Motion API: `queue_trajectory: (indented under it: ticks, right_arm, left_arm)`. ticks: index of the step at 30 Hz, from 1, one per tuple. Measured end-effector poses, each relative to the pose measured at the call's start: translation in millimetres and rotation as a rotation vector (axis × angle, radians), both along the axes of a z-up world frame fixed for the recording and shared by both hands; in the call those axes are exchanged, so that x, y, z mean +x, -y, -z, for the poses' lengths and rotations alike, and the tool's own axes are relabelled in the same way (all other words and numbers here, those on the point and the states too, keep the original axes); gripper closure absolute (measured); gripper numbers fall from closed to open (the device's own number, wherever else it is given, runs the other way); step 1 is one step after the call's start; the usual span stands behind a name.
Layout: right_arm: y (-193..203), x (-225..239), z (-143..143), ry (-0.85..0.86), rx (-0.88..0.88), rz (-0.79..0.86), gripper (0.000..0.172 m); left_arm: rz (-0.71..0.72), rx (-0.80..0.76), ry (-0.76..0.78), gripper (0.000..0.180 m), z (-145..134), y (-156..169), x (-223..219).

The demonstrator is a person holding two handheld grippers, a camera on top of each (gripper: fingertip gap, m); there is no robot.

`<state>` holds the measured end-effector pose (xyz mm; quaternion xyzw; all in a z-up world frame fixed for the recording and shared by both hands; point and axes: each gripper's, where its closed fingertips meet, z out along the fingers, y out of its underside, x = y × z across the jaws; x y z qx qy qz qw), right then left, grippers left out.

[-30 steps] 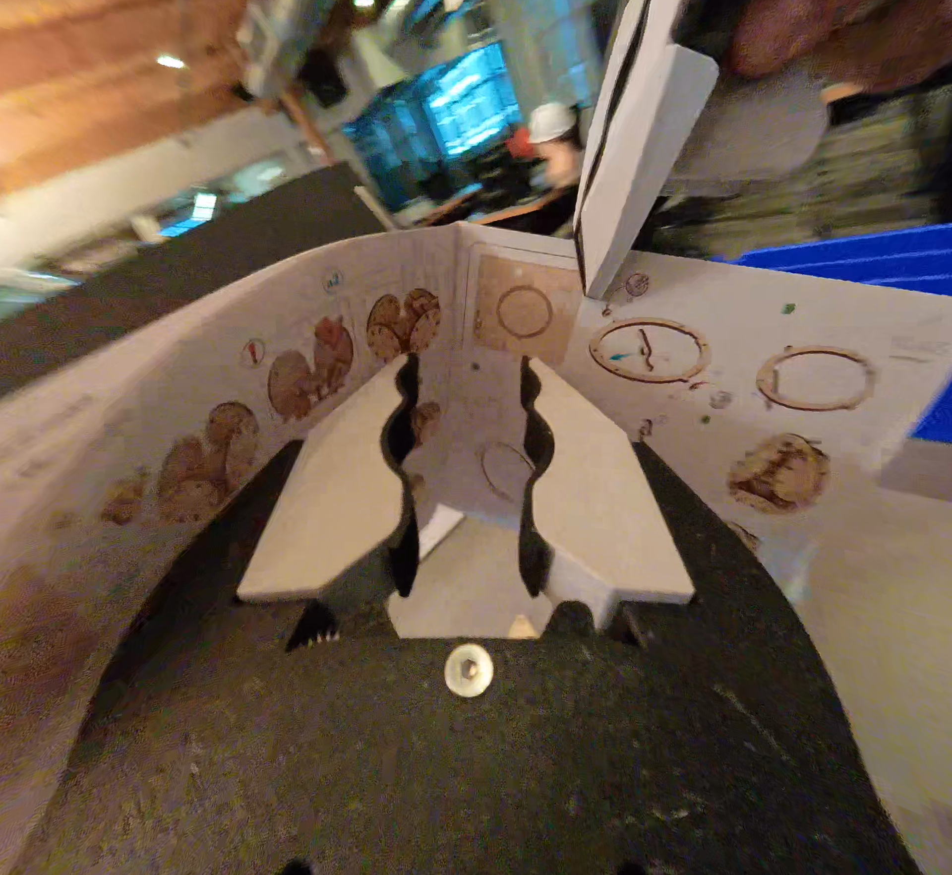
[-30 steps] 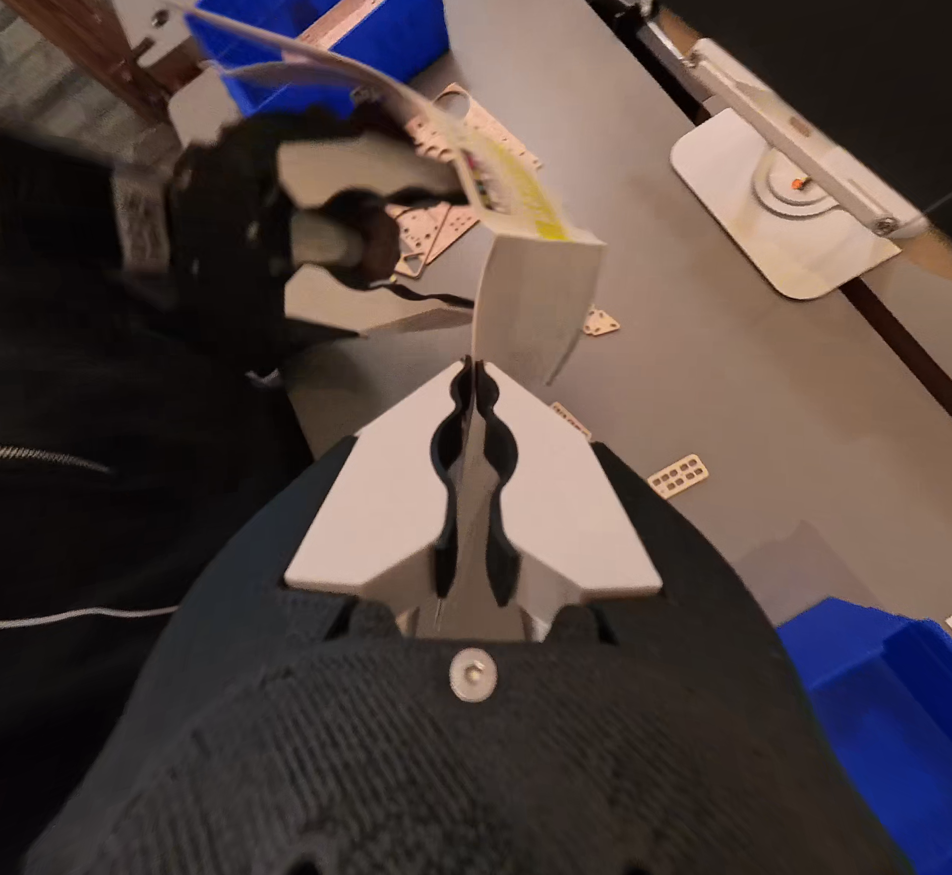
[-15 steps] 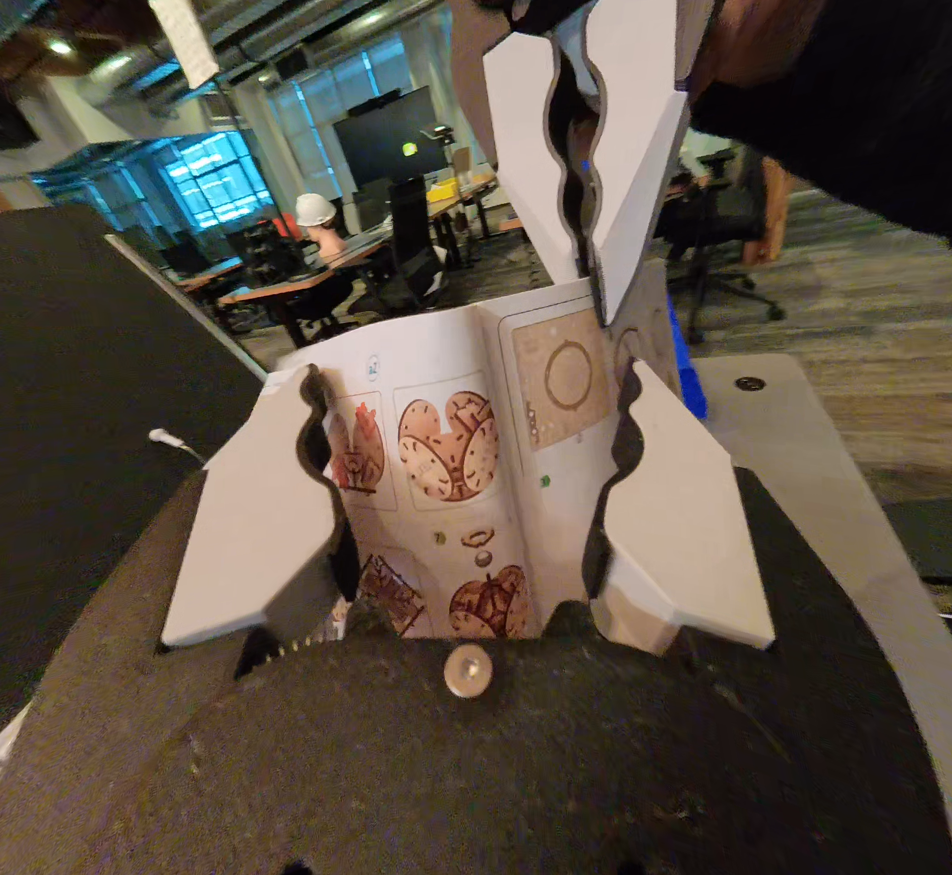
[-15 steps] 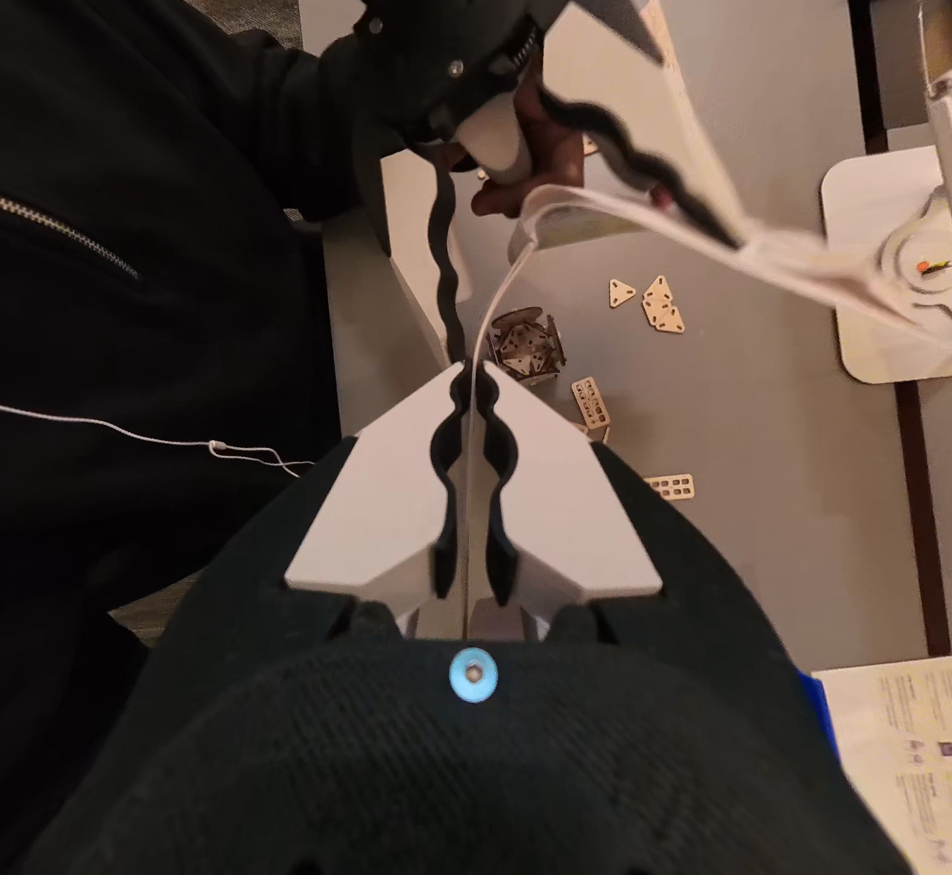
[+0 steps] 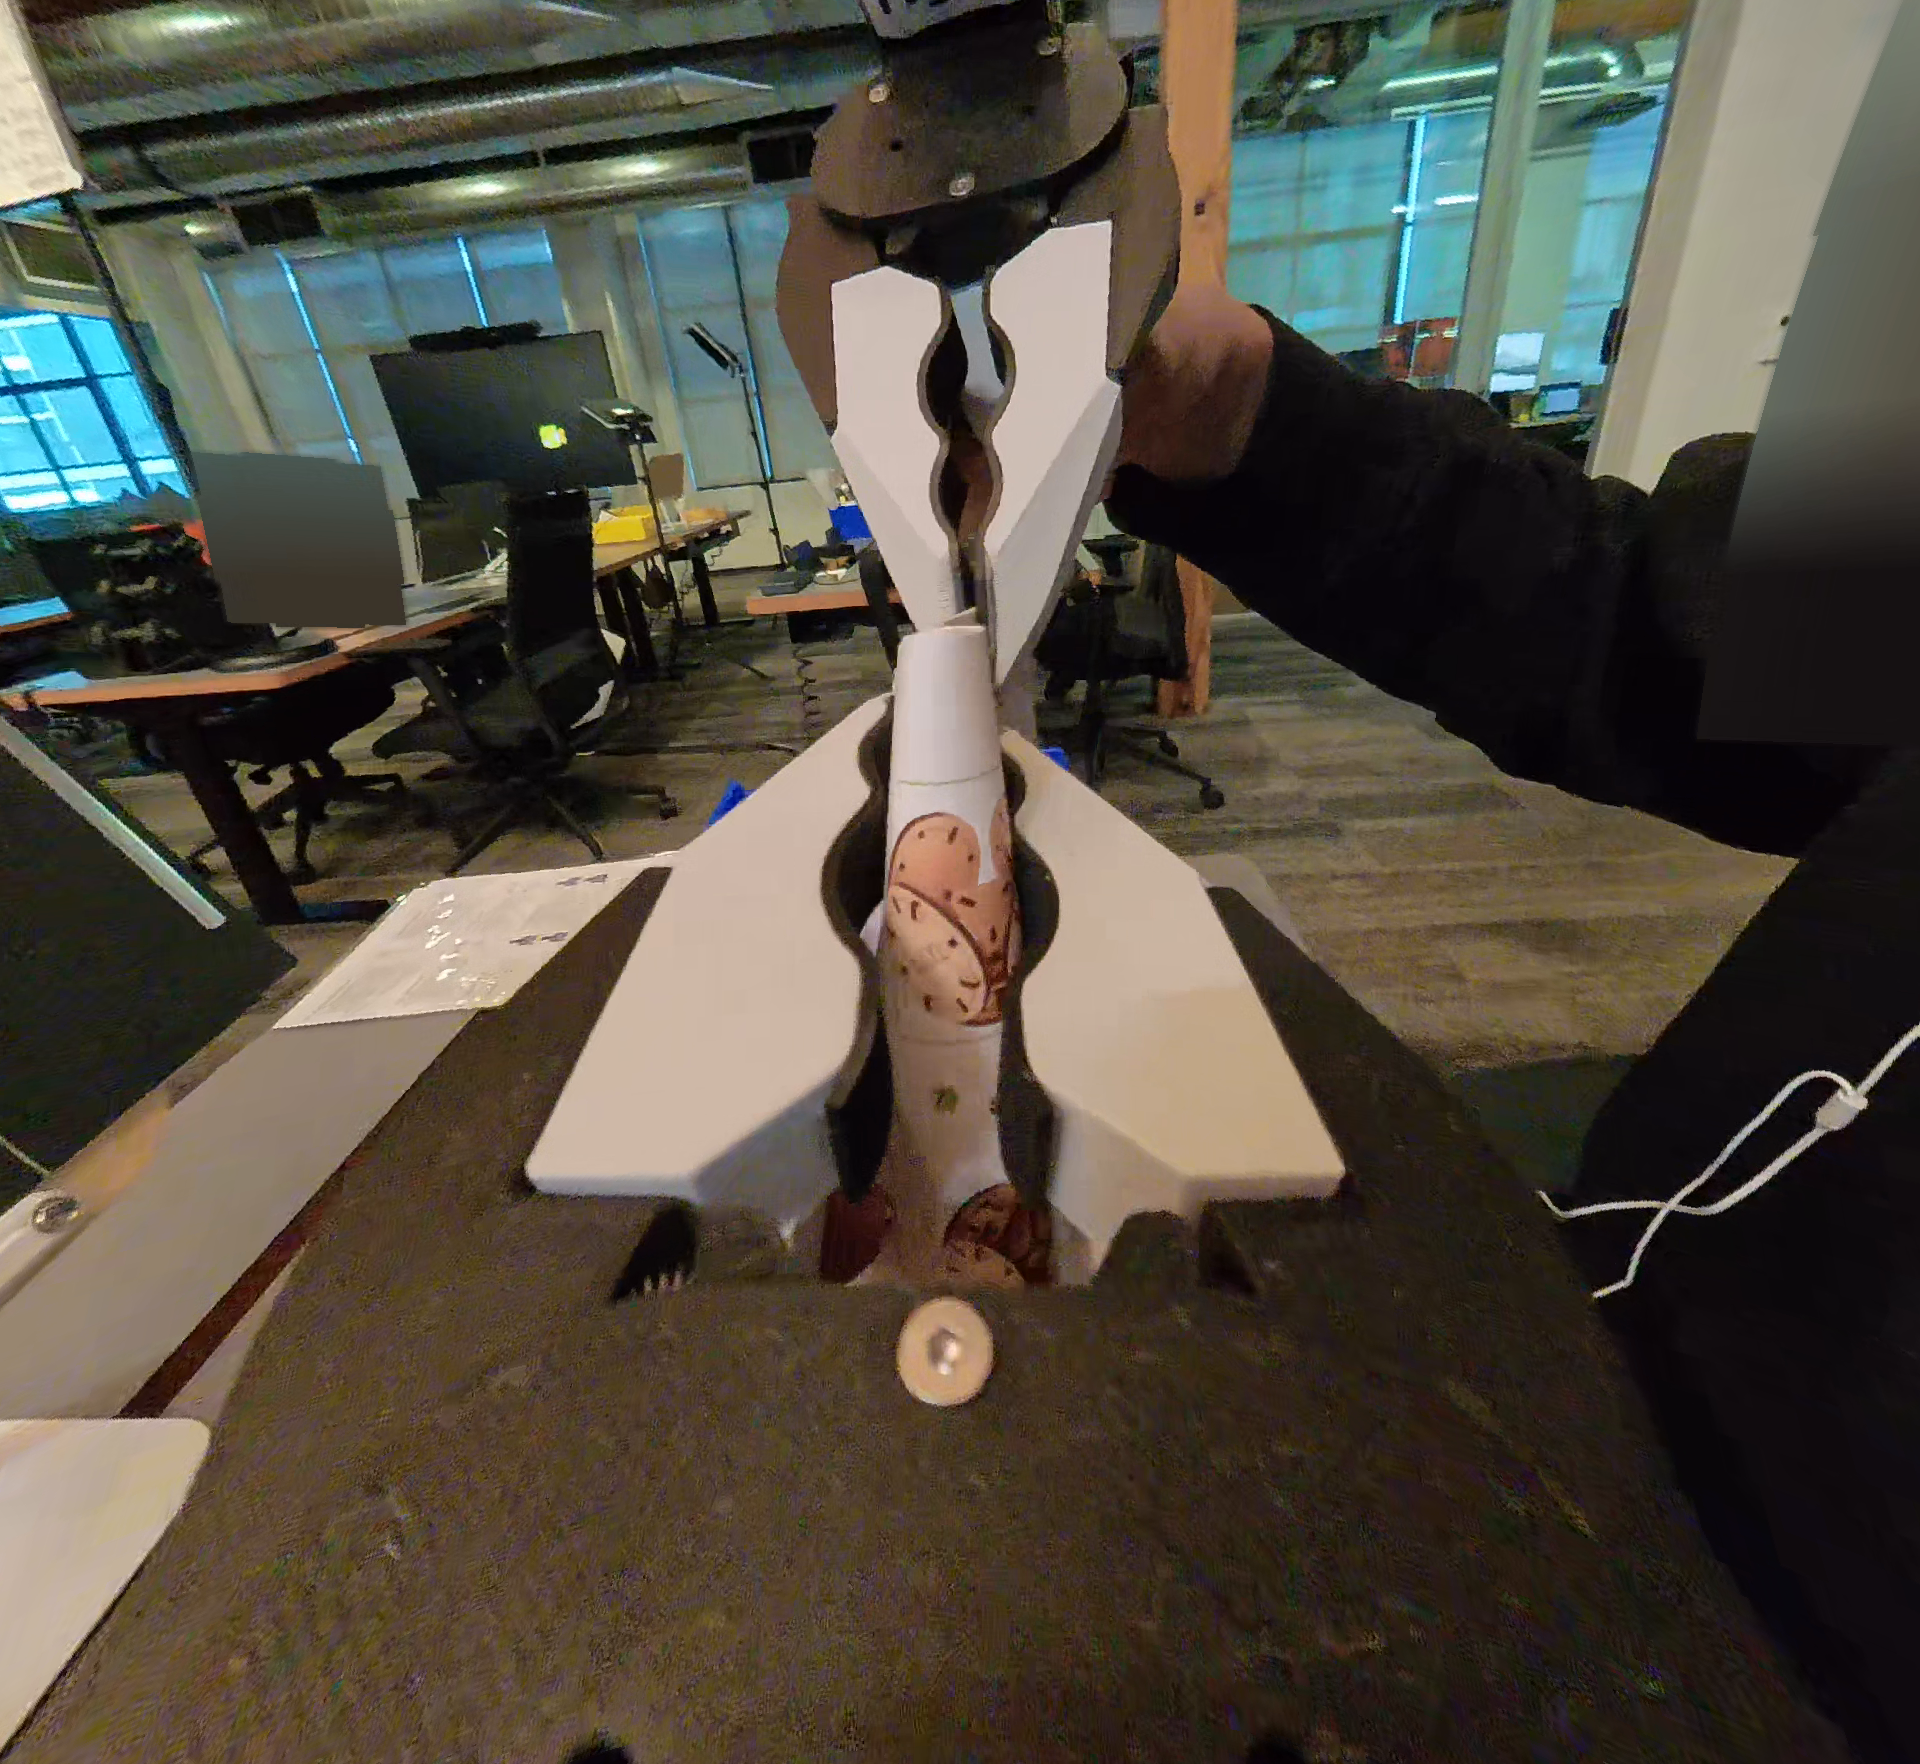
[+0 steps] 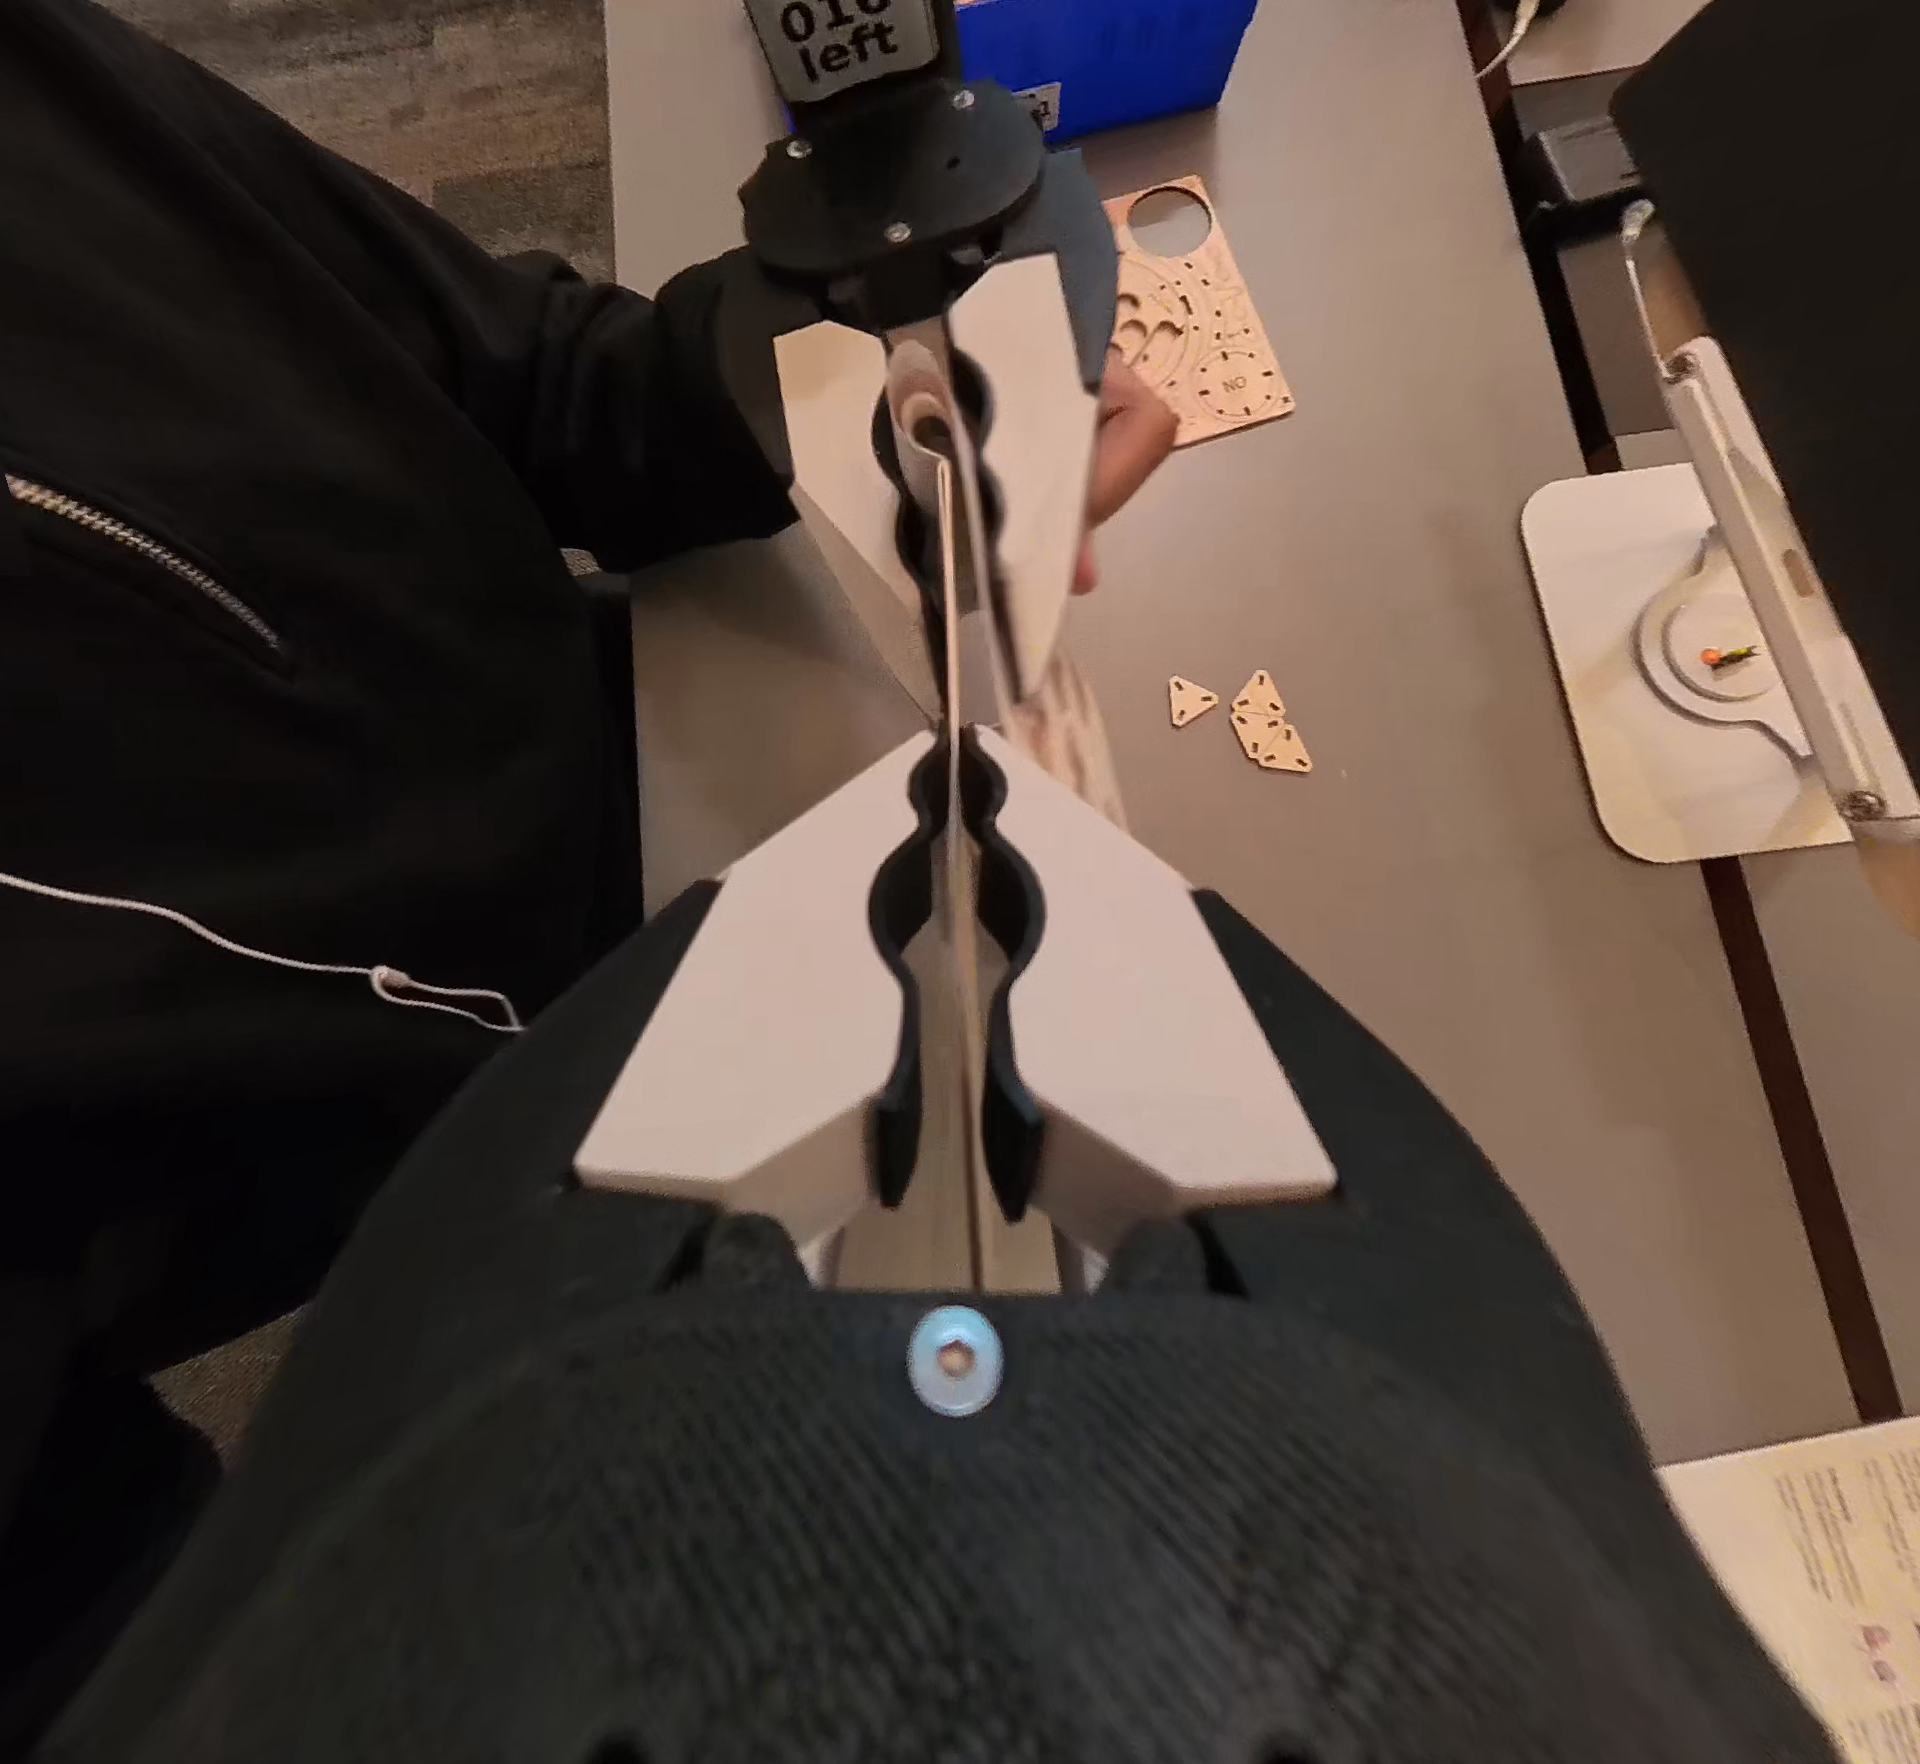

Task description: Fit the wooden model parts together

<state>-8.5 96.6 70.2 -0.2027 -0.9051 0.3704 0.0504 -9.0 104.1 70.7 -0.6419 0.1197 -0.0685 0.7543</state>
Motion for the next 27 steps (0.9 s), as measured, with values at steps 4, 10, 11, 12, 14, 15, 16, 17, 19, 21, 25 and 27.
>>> queue_trajectory:
  ticks: [4,10,11,12,14,15,16,17,19,21,25,27]
  right_arm:
    - [-4,-7,4,-0.047,0.022,0.025,0.168]
    - [-3,-21,8,-0.224,0.103,0.062,0.113]
    - [-5,-23,10,-0.245,0.122,0.066,0.109]
    - [-6,-24,14,-0.253,0.139,0.065,0.106]
    - [-7,-20,27,-0.202,0.171,0.040,0.111]
    - [-7,-16,37,-0.148,0.189,0.022,0.119]
    - [-6,-10,46,-0.091,0.206,0.001,0.138]
    - [-3,-5,51,-0.045,0.202,-0.021,0.155]
    - [-3,-11,52,-0.033,0.189,0.019,0.172]
    - [-13,-26,47,-0.059,0.176,0.114,0.172]
    - [-31,-45,41,0.036,0.037,0.293,0.172]
    - [-36,-49,39,0.069,-0.028,0.339,0.172]
  left_arm:
    - [-0.009,-0.015,-0.006,0.178,5,-2,-2]
    - [-0.009,-0.080,0.030,0.179,15,-2,-13]
    - [0.001,-0.094,0.037,0.179,16,-2,-12]
    - [0.014,-0.098,0.042,0.179,17,-1,-11]
    - [0.068,-0.081,0.058,0.179,14,3,-5]
    - [0.112,-0.064,0.073,0.179,11,6,0]
    - [0.155,-0.043,0.095,0.178,7,10,4]
    - [0.173,-0.024,0.119,0.176,3,12,4]
    - [0.055,0.024,0.165,0.160,-3,10,-20]
    - [-0.167,0.114,0.205,0.129,-14,16,-60]
    - [-0.349,0.262,0.119,0.148,-36,44,-77]
    - [-0.358,0.206,0.062,0.148,-35,41,-68]
